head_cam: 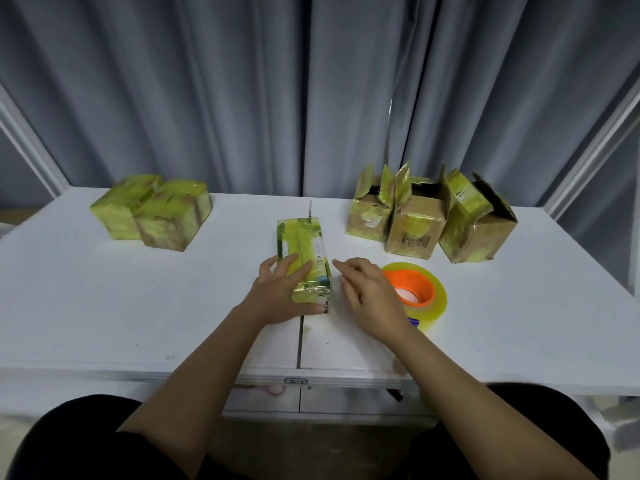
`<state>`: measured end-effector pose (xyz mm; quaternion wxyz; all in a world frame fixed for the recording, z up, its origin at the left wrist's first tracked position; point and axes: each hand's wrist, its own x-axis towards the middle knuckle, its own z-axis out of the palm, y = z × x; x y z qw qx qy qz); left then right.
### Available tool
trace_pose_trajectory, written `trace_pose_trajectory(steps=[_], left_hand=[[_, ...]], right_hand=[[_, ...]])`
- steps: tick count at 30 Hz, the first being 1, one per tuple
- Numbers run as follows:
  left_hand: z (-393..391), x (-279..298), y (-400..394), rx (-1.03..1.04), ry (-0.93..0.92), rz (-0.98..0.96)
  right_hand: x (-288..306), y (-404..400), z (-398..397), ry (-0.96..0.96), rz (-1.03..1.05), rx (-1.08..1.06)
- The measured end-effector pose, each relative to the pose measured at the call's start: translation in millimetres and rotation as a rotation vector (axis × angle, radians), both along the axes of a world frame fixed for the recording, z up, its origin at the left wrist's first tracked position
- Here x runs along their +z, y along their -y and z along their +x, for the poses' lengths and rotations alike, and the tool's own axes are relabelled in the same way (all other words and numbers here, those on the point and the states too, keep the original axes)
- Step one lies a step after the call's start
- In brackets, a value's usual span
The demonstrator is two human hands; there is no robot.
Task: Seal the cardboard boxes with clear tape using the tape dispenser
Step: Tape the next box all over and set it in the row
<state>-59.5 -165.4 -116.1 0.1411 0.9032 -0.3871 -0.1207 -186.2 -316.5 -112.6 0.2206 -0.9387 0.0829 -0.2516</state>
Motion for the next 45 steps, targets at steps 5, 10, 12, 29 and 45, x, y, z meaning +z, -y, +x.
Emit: trace_pose_trajectory(steps=[5,10,12,29,45], left_hand=[[3.5,-4.8,-1.0,0.038,-0.140,-0.080],[10.1,-28.4,0.7,0.006,-0.157,-0.331],[12.8,-36.4,-0.9,-0.001,-0.305,-0.523],[19.2,-57.6,-6.3,-0.173,0.165,-0.488],[-7.3,-30.7,26.2,0.566,-0.704,-0.992]], right_hand=[[-21.2,-27.2,32.6,0.076,0.510,-0.061],[-30.5,-35.3,47.4,0.206,0.897,-0.152],[-34.2,-39.1,45.9,0.260,0.945,-0.133],[-55.7,-33.2,22.6,0.100,0.538,-0.145],[-41.6,-39.0,11.1,-0.085,0.493,-0.133]])
